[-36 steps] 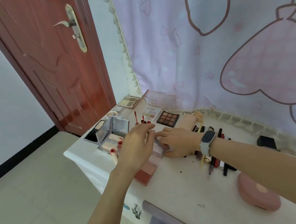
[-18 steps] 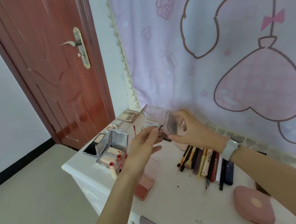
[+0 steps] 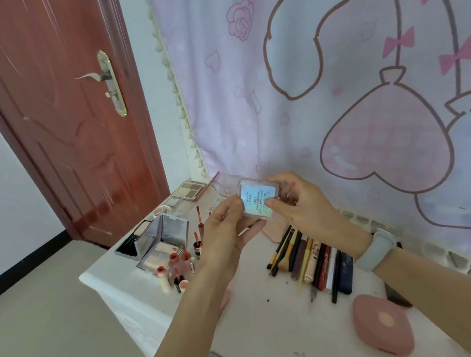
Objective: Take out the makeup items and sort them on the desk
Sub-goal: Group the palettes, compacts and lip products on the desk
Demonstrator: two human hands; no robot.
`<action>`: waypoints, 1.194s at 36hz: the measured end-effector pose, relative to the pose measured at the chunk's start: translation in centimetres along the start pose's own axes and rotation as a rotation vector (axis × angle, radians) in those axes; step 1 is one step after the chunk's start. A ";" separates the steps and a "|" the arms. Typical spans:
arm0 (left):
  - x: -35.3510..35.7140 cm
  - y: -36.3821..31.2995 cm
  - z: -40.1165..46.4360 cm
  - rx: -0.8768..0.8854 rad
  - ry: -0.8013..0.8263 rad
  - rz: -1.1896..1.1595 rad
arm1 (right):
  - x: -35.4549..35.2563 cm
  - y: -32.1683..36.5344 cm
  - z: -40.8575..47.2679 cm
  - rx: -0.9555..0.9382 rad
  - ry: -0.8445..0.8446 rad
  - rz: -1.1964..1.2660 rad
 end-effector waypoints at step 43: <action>-0.1 1.2 0.9 -0.271 0.064 -0.212 | 0.9 1.3 -0.4 -0.278 0.231 -0.545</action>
Point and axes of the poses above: each hand's wrist, its own z-axis towards the middle knuckle, its own x-axis out of the palm, y = z × x, the point moved 1 cm from there along z, towards the middle knuckle, and after that the axes turned 9 degrees about -z, right-handed, at the moved point
